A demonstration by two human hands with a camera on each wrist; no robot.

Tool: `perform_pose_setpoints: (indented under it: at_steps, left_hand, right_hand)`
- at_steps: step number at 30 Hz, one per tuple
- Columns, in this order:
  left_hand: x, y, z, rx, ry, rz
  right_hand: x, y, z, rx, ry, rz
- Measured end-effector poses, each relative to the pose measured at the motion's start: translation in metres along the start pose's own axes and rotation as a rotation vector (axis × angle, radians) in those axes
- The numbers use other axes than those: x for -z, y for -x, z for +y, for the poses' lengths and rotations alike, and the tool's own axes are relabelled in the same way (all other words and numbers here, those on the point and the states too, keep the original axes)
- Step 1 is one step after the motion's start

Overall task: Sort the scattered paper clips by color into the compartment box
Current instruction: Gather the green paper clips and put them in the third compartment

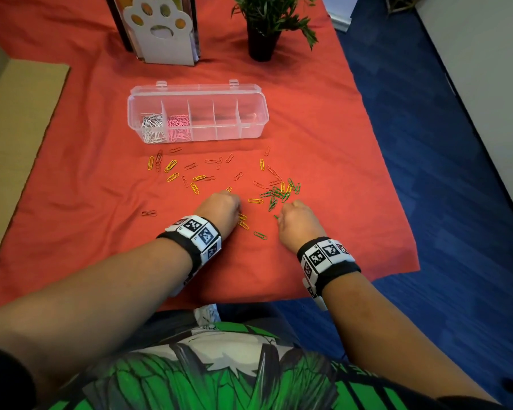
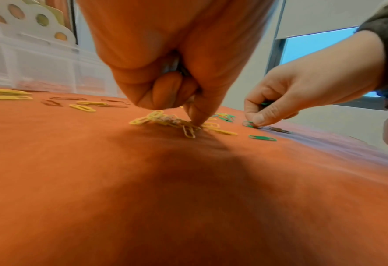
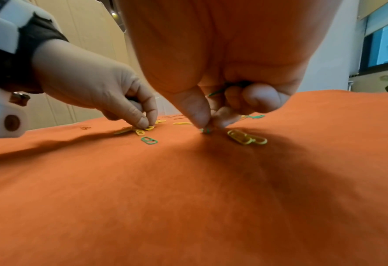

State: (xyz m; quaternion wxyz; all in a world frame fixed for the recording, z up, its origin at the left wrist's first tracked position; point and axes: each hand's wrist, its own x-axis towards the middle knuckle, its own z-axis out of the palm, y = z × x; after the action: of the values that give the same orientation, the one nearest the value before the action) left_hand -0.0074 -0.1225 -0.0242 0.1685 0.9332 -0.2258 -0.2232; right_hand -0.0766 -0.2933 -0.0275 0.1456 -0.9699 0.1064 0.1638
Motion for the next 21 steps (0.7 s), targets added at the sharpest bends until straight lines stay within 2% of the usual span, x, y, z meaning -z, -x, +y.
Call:
perform_pose_setpoints:
  at_steps: [3, 7, 9, 16, 19, 21]
  left_hand:
    - [0.005, 0.000, -0.004, -0.014, 0.039, 0.073]
    - [-0.002, 0.006, 0.012, -0.224, -0.038, -0.116]
    - [-0.009, 0.010, 0.019, -0.275, -0.087, -0.190]
    - [-0.016, 0.010, 0.027, -0.332, -0.288, -0.193]
    - [-0.013, 0.008, 0.024, -0.288, -0.105, -0.161]
    - [-0.005, 0.007, 0.023, -0.130, 0.225, -0.133]
  right_hand:
    - [0.001, -0.002, 0.001, -0.037, -0.002, 0.022]
    - [0.003, -0.004, -0.001, -0.013, -0.032, 0.048]
    - [0.003, -0.004, -0.003, -0.018, -0.013, 0.022]
    - [0.007, -0.011, -0.006, -0.070, -0.085, -0.034]
    - [0.022, -0.013, -0.004, -0.142, -0.355, -0.007]
    - [0.029, -0.017, -0.005, -0.203, -0.660, -0.010]
